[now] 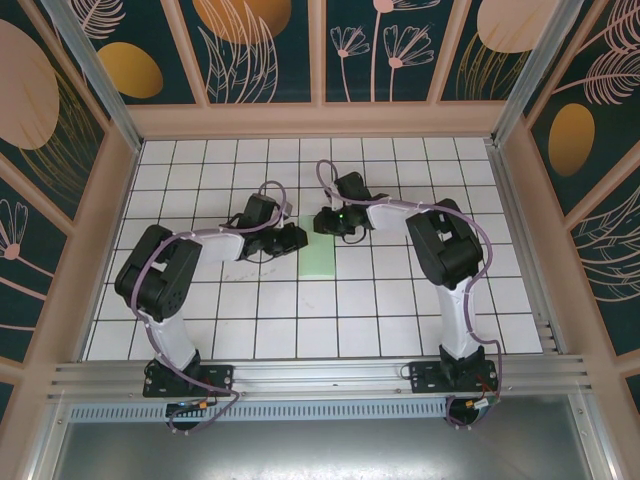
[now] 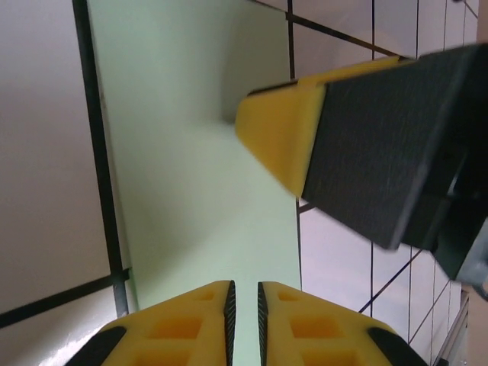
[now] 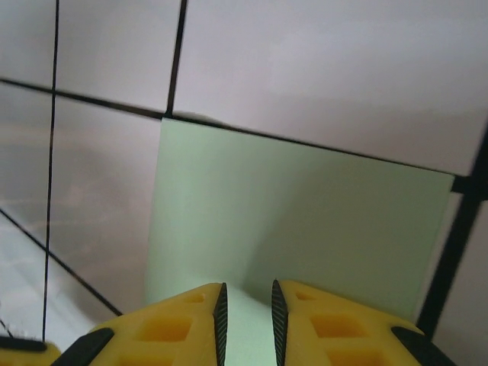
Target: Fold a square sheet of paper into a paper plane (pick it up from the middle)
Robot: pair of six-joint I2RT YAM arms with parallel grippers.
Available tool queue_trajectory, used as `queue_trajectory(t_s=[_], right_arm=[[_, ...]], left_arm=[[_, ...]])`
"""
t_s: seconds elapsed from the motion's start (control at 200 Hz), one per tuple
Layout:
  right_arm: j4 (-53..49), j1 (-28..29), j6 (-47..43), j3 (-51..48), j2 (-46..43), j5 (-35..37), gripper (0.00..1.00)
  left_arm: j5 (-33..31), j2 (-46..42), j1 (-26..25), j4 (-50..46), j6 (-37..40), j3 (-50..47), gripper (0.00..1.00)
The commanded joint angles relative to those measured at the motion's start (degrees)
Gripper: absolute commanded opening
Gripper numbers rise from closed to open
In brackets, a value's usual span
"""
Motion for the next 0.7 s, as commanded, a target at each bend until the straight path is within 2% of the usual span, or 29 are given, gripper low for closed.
queue_trajectory(t_s=[0.0,0.12,0.26,0.355,0.545,0.696], right_arm=[[-1.2,0.6,-3.6,-0.5,-2.4,-3.1,0.27],[0.8,-0.1,1.9,-2.5,-6.8,-1.1,0.32],[2.7,-0.1,9.0,-8.5,-13.4,2.6,0.47],[3.7,-0.1,14.0,-13.7,-17.9,3.5,0.52],[6.6,-0.1,22.2,-23.7,-25.3,3.2,0.57],[6.1,0.5,26.8,-27.7,-27.2,3.3,0.57]], left_arm=[[0.2,2.0,-0.2,-0.2,0.8,1.8,0.18],[-0.1,3.4,-0.2,-0.6,1.0,2.3,0.15],[-1.6,3.8,-0.3,-1.4,1.5,2.0,0.13],[-2.3,4.4,-0.3,-2.1,1.9,1.9,0.12],[-4.5,5.5,-0.3,-3.4,2.8,1.1,0.09],[-6.3,5.9,-0.3,-3.9,2.8,-0.1,0.08]])
